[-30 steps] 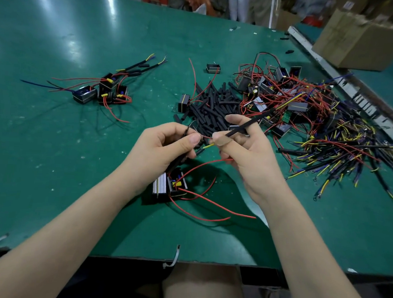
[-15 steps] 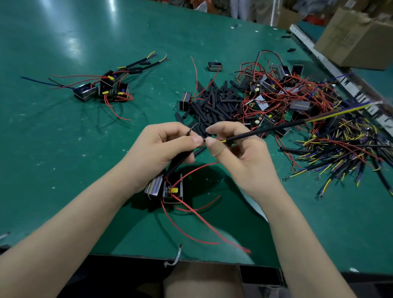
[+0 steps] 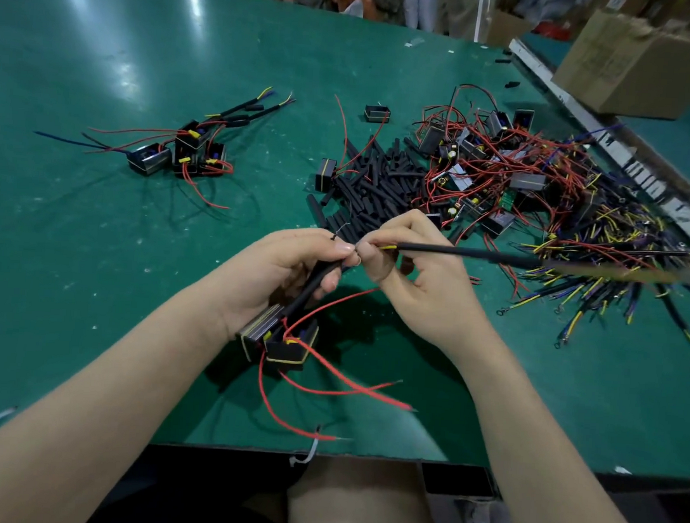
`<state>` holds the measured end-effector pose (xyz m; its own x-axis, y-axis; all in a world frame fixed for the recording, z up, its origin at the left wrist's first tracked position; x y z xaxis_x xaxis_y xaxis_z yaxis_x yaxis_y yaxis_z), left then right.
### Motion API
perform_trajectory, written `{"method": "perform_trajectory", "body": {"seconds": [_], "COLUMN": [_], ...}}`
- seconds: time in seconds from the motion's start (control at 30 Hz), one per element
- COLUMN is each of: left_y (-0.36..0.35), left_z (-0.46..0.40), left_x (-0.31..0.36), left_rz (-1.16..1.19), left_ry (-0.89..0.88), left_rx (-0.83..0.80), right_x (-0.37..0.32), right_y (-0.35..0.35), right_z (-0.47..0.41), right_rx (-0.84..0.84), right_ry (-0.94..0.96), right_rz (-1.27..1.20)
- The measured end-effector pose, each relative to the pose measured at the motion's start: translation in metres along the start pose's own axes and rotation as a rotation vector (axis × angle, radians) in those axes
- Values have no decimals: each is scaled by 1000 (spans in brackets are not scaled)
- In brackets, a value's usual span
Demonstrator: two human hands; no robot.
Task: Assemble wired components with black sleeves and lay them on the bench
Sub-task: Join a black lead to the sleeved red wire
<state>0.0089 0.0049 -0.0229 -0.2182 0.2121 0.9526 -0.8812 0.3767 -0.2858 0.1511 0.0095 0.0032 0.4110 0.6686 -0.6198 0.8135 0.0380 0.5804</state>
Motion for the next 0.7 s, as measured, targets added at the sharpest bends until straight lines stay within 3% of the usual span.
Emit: {"method": "perform_trajectory", "body": {"seconds": [0.1,0.2,0.33,0.5,0.7], "left_y": [0,1,-4,-3,-4], "left_z": [2,5,8,5,3], "left_x": [1,8,13,13,10], "left_rz": [-103,-385,-488,-340,-72], "left_ry": [-28,-201,-328,-249,-139], "left_rx": [-4,36,64,90,-30], "right_x": [6,15,13,10,1], "right_y": [-2,-7,-8,-3,4], "right_z": [1,2,4,2,0], "right_rx": [-49,-158,-225,-174,-100], "right_ry": [-217,-521,-636,-496,-219], "right_rz": [-162,-367,-620,-499,-581]}}
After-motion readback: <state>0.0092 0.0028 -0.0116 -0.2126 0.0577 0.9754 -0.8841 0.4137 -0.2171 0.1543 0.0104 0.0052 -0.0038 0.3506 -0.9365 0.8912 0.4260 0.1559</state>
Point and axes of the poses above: each hand's wrist, its own z-axis away from the middle knuckle, its own y-axis out of the back of the hand, x = y × z, the point moved 4 cm from there along -z, towards the middle knuckle, and after that the axes turned 3 degrees about -x, right-handed, at the moved point
